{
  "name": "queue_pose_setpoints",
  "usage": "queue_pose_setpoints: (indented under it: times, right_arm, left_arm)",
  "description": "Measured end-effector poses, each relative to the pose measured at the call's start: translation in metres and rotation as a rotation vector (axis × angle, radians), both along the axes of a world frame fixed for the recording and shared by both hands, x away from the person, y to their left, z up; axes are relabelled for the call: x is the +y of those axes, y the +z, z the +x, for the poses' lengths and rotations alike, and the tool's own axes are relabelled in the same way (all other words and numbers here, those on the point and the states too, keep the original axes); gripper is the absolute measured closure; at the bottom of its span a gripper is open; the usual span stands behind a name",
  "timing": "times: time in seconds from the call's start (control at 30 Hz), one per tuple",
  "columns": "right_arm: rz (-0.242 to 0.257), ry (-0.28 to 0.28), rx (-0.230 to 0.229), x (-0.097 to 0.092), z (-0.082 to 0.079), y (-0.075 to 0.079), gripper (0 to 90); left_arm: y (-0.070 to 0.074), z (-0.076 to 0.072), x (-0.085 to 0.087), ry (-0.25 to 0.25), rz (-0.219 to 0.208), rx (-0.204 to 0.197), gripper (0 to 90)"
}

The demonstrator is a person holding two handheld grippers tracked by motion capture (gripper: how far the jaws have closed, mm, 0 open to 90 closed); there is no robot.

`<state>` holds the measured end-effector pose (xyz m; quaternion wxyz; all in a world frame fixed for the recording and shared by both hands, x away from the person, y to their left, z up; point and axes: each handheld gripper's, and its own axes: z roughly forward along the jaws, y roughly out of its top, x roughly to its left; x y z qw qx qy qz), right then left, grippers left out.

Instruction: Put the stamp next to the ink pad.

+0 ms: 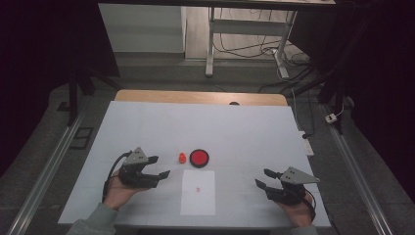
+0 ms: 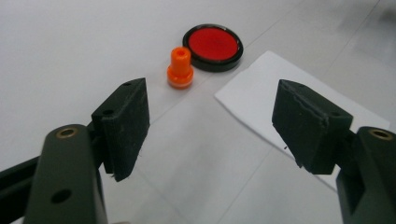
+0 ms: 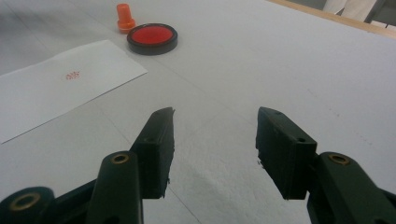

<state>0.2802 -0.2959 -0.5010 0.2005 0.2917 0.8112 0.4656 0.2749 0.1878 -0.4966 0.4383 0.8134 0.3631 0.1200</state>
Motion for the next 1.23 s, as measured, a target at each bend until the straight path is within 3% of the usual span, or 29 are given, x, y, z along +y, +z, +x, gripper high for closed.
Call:
queue_pose_setpoints:
  times: [0.07, 0.47, 1.23]
  right_arm:
    - [0.003, 0.001, 0.000, -0.001, 0.000, 0.000, 46.0]
    - [0.000, 0.011, -0.001, -0.001, 0.000, -0.001, 45.9]
    - [-0.014, 0.009, -0.010, -0.002, 0.001, -0.002, 45.5]
  left_arm:
    - [-0.003, -0.005, 0.006, -0.002, -0.017, 0.014, 27.9]
    - [-0.013, -0.027, 0.023, 0.004, -0.002, 0.023, 27.6]
    - [-0.018, -0.032, 0.027, 0.014, 0.005, 0.036, 27.5]
